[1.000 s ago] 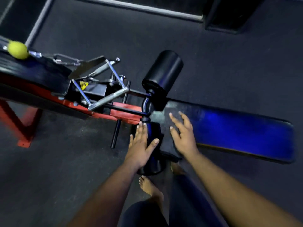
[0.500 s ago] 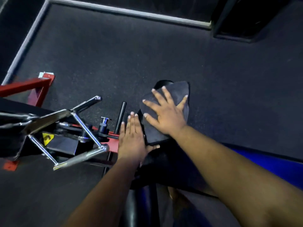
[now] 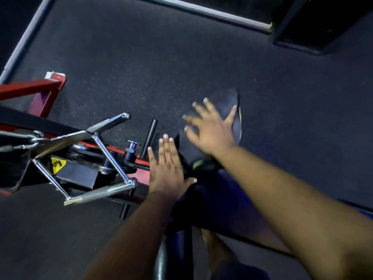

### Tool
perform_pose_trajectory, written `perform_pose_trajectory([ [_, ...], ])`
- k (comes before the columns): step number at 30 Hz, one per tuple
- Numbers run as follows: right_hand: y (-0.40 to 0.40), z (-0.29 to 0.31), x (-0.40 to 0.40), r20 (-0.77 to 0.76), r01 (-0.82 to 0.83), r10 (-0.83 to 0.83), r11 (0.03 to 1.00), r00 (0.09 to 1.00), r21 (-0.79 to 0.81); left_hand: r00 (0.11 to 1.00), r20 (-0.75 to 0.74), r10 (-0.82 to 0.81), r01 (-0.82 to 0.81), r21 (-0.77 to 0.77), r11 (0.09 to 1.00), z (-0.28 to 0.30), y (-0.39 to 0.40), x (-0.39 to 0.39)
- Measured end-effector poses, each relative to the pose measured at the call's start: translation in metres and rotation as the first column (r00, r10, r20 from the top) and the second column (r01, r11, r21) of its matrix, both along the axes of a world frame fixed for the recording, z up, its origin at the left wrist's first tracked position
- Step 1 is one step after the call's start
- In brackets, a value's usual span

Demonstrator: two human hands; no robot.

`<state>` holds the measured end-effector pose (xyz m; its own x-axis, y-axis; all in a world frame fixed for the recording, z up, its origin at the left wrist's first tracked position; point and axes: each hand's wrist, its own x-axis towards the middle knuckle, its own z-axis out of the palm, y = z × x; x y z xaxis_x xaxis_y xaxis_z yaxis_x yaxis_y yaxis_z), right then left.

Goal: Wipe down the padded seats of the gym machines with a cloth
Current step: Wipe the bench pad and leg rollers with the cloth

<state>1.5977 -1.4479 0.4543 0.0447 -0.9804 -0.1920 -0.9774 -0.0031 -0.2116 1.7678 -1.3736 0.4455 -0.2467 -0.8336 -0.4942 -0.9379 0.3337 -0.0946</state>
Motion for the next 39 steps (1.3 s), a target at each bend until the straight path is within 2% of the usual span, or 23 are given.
perform_pose_trajectory([
  [3,-0.041,-0.001,-0.015,-0.02,0.183,-0.182,0.981,0.983,0.056,0.999,-0.027,0.018,-0.018,0.018,1.0,0.001,-0.001,-0.001],
  [6,0.002,0.003,0.016,-0.02,0.228,-0.227,0.974,0.974,0.002,1.0,0.026,-0.011,0.009,0.088,0.996,0.005,-0.002,0.001],
  [9,0.081,0.001,0.046,0.15,0.188,-0.182,0.982,0.972,-0.024,0.992,0.097,-0.086,0.071,0.148,0.986,0.004,-0.007,0.004],
  [11,0.086,-0.01,0.034,0.289,0.282,-0.258,0.959,0.922,-0.042,0.993,0.085,-0.084,0.071,0.147,0.987,0.003,-0.006,0.003],
  [12,0.072,-0.018,0.021,0.372,0.411,-0.362,0.91,0.855,-0.06,0.995,0.074,-0.074,0.065,0.12,0.991,0.003,-0.006,0.002],
  [14,0.032,-0.022,-0.008,0.556,0.691,-0.584,0.722,0.591,0.024,0.998,0.038,-0.042,0.039,0.068,0.997,0.0,-0.006,0.003],
  [15,0.019,-0.025,-0.02,0.608,0.765,-0.646,0.637,0.461,0.097,0.999,0.023,-0.033,0.032,0.054,0.998,-0.001,-0.005,0.003],
  [16,0.013,-0.027,-0.024,0.626,0.791,-0.673,0.595,0.395,0.141,0.999,0.012,-0.033,0.032,0.047,0.998,-0.001,-0.006,0.002],
  [17,0.02,-0.029,-0.021,0.617,0.803,-0.684,0.58,0.39,0.134,0.999,0.004,-0.038,0.038,0.044,0.998,0.0,-0.004,0.001],
  [20,0.061,-0.017,0.026,0.574,0.799,-0.675,0.599,0.465,0.057,0.999,0.026,-0.046,0.045,0.055,0.998,-0.003,-0.005,0.002],
  [22,0.081,-0.007,0.051,0.565,0.744,-0.673,0.651,0.477,0.147,0.996,0.07,-0.061,0.056,0.076,0.996,-0.006,-0.006,0.003],
  [25,0.058,0.001,0.046,0.498,0.712,-0.725,0.65,0.476,0.265,0.993,0.093,-0.073,0.064,0.096,0.993,-0.005,-0.008,0.005],
  [27,0.038,0.002,0.035,0.412,0.725,-0.747,0.643,0.522,0.246,0.997,0.052,-0.049,0.043,0.101,0.994,0.0,-0.007,0.002],
  [29,0.028,-0.002,0.029,0.404,0.731,-0.743,0.645,0.533,0.221,1.0,0.015,-0.026,0.024,0.088,0.996,0.004,-0.007,-0.001],
  [32,0.02,-0.006,0.008,0.506,0.749,-0.701,0.645,0.502,0.152,1.0,0.004,-0.026,0.026,0.066,0.997,0.006,-0.007,0.001],
  [35,0.02,-0.017,-0.009,0.628,0.784,-0.656,0.609,0.418,0.115,0.998,0.012,-0.057,0.056,0.049,0.997,0.003,-0.005,0.0],
  [37,0.051,-0.028,0.016,0.697,0.81,-0.601,0.584,0.39,0.051,0.998,0.013,-0.059,0.058,0.026,0.998,0.001,-0.002,0.002],
  [39,0.098,-0.036,0.061,0.763,0.816,-0.554,0.575,0.332,0.062,0.996,0.049,-0.068,0.07,-0.022,0.997,-0.002,-0.002,0.004],
])
